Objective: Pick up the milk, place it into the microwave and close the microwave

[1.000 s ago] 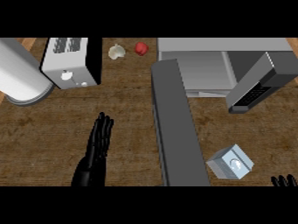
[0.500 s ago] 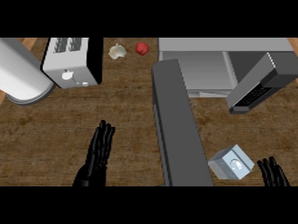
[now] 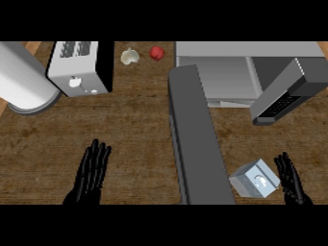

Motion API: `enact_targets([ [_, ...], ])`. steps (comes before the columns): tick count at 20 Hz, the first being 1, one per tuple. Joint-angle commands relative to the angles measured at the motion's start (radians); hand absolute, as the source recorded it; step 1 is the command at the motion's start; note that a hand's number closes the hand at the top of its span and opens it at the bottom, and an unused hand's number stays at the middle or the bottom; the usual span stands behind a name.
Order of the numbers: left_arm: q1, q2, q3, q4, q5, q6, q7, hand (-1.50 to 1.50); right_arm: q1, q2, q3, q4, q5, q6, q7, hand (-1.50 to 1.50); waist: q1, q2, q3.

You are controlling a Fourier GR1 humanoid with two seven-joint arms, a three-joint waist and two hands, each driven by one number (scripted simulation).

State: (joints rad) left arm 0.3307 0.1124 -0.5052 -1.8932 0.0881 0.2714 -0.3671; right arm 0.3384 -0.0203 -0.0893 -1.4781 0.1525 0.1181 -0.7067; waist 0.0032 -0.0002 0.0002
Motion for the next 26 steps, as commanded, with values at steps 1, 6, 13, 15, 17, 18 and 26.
enact_targets([
  [1, 0.052, 0.044, 0.03, -0.004, 0.032, -0.036, -0.052, -1.5, -0.142, -0.018, -0.066, 0.201, 0.01, -0.05, -0.064, -1.5, 0.004, 0.0, 0.0],
  [6, 0.003, 0.022, 0.055, 0.074, 0.038, -0.057, -0.089, -1.5, -0.268, -0.008, -0.066, 0.281, 0.025, -0.107, -0.035, -1.5, 0.001, 0.001, 0.0],
  [13, 0.09, 0.134, 0.159, -0.064, 0.134, -0.143, -0.036, -1.5, -0.225, -0.044, -0.128, 0.424, -0.013, -0.116, -0.234, 1.5, 0.0, 0.0, 0.0],
  [15, 0.089, 0.103, 0.143, 0.003, 0.123, -0.151, -0.095, -1.5, -0.346, -0.054, -0.147, 0.572, 0.021, -0.18, -0.265, 1.5, 0.003, 0.001, 0.0],
  [17, 0.138, 0.092, 0.094, -0.05, 0.08, -0.113, -0.082, -1.5, -0.29, -0.07, -0.132, 0.551, 0.063, -0.213, -0.275, 1.5, 0.004, 0.0, 0.0],
  [18, 0.105, 0.104, 0.127, -0.077, 0.09, -0.11, -0.036, -1.5, -0.351, -0.055, -0.14, 0.642, 0.056, -0.227, -0.299, 1.5, 0.004, 0.001, 0.001],
  [26, 0.146, 0.146, 0.199, -0.06, 0.161, -0.201, -0.107, -1.5, -0.592, -0.128, -0.184, 0.911, 0.081, -0.255, -0.347, 1.5, 0.014, 0.002, 0.001],
])
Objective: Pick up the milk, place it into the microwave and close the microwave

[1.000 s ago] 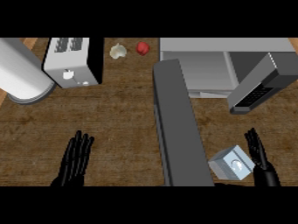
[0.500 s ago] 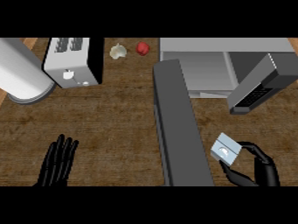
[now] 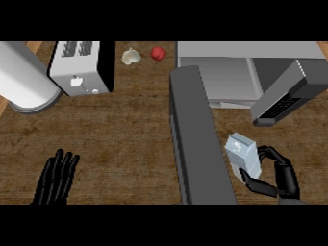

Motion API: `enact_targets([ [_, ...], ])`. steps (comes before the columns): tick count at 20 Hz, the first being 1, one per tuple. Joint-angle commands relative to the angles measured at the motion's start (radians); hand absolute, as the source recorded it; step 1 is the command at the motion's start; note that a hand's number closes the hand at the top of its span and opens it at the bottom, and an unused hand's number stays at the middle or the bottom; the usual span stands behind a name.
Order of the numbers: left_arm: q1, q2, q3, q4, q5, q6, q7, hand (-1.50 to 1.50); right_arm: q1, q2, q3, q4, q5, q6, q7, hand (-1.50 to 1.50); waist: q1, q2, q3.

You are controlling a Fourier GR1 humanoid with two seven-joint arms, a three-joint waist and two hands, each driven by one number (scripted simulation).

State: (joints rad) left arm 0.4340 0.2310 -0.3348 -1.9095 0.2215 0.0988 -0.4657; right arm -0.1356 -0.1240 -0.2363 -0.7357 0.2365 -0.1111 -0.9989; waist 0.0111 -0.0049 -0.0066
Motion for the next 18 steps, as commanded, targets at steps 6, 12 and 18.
enact_targets([
  [6, -0.008, 0.019, 0.021, -0.035, 0.017, -0.027, 0.043, -1.5, -0.313, -0.018, -0.104, 0.386, -0.051, -0.003, -0.119, 1.5, 0.023, 0.015, 0.011],
  [12, 0.078, 0.033, 0.055, 0.008, 0.045, -0.093, -0.059, -1.5, -0.281, 0.016, -0.071, 0.373, -0.058, 0.077, -0.188, 1.5, 0.01, 0.008, 0.008],
  [18, 0.023, 0.036, 0.112, 0.007, 0.077, -0.099, 0.015, -1.5, -0.247, 0.117, -0.023, 0.204, -0.081, 0.029, -0.093, 1.5, -0.008, 0.003, 0.006],
])
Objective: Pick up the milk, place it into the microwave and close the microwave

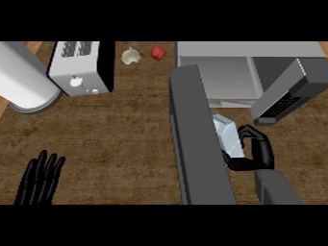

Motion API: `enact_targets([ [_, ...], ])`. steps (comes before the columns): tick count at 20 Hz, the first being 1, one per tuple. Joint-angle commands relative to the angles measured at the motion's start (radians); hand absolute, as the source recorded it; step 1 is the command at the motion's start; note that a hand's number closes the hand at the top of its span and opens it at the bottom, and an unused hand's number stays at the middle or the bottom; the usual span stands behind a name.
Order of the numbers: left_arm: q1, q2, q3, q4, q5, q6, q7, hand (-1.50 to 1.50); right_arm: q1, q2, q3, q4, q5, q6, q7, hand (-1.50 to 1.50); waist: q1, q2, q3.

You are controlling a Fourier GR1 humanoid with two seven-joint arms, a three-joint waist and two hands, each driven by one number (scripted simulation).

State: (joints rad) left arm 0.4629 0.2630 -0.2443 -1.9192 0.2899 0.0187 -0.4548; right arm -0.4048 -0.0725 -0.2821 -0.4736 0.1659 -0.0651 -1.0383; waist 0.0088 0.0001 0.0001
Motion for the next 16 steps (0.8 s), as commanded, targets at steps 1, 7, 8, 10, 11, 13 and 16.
enact_targets([
  [1, 0.005, -0.033, -0.001, 0.021, -0.018, 0.008, -0.016, -1.5, -0.018, 0.038, 0.017, -0.069, -0.018, -0.019, -0.006, 1.5, -0.003, -0.001, 0.0],
  [7, 0.046, 0.002, 0.046, 0.04, 0.01, -0.067, -0.054, -1.5, -0.049, 0.044, 0.042, -0.152, -0.013, -0.163, 0.087, 1.5, 0.0, 0.0, 0.0],
  [8, 0.004, -0.009, 0.064, 0.034, 0.024, -0.043, -0.012, -1.5, -0.096, 0.049, 0.061, -0.158, 0.004, -0.181, 0.166, 1.5, -0.001, 0.0, 0.0],
  [10, -0.039, -0.031, 0.042, 0.081, -0.023, -0.038, -0.008, -1.5, -0.03, 0.033, 0.068, -0.22, -0.013, -0.163, 0.181, 1.5, -0.006, 0.0, 0.0],
  [11, 0.038, -0.009, 0.057, 0.028, 0.001, -0.065, -0.04, -1.5, -0.09, 0.036, 0.066, -0.213, -0.004, -0.198, 0.215, 1.5, -0.001, -0.001, 0.0],
  [13, 0.038, -0.021, 0.068, 0.115, 0.003, -0.107, -0.114, -1.5, -0.056, 0.071, 0.111, -0.218, -0.005, -0.246, 0.211, 1.5, -0.001, -0.001, 0.0],
  [16, 0.004, -0.033, 0.071, 0.019, 0.013, -0.057, 0.019, -1.5, -0.112, 0.056, 0.113, -0.204, 0.033, -0.266, 0.301, 1.5, -0.001, 0.0, 0.0],
])
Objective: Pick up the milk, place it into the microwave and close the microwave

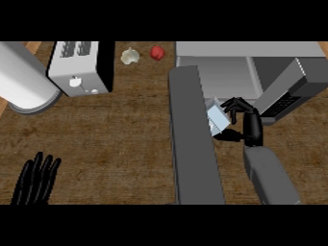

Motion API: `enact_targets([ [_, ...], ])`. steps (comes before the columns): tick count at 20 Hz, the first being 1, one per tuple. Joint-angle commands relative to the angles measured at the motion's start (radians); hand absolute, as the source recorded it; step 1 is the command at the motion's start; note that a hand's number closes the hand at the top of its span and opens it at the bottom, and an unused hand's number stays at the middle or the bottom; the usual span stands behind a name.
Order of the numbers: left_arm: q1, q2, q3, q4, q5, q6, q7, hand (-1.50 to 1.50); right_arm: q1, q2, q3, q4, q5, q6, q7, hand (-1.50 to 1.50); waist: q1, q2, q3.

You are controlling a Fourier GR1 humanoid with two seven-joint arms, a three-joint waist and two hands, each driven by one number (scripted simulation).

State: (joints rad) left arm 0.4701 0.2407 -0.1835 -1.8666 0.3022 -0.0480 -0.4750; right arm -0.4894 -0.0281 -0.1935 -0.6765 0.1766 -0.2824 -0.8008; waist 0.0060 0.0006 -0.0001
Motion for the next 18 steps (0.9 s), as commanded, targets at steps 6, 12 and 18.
enact_targets([
  [6, -0.029, 0.006, 0.035, 0.05, 0.011, -0.051, -0.009, -1.5, -0.26, -0.079, -0.012, 0.266, 0.09, -0.151, 0.093, 1.5, 0.029, 0.009, 0.001],
  [12, -0.091, 0.032, 0.069, 0.071, 0.031, -0.08, 0.019, -1.5, -0.387, -0.129, -0.031, 0.423, 0.129, -0.248, 0.152, 1.5, 0.046, 0.02, 0.002],
  [18, -0.119, 0.012, 0.053, 0.089, 0.023, -0.077, 0.024, -1.5, -0.439, -0.18, -0.024, 0.494, 0.172, -0.354, 0.15, 1.5, 0.072, 0.034, 0.003],
])
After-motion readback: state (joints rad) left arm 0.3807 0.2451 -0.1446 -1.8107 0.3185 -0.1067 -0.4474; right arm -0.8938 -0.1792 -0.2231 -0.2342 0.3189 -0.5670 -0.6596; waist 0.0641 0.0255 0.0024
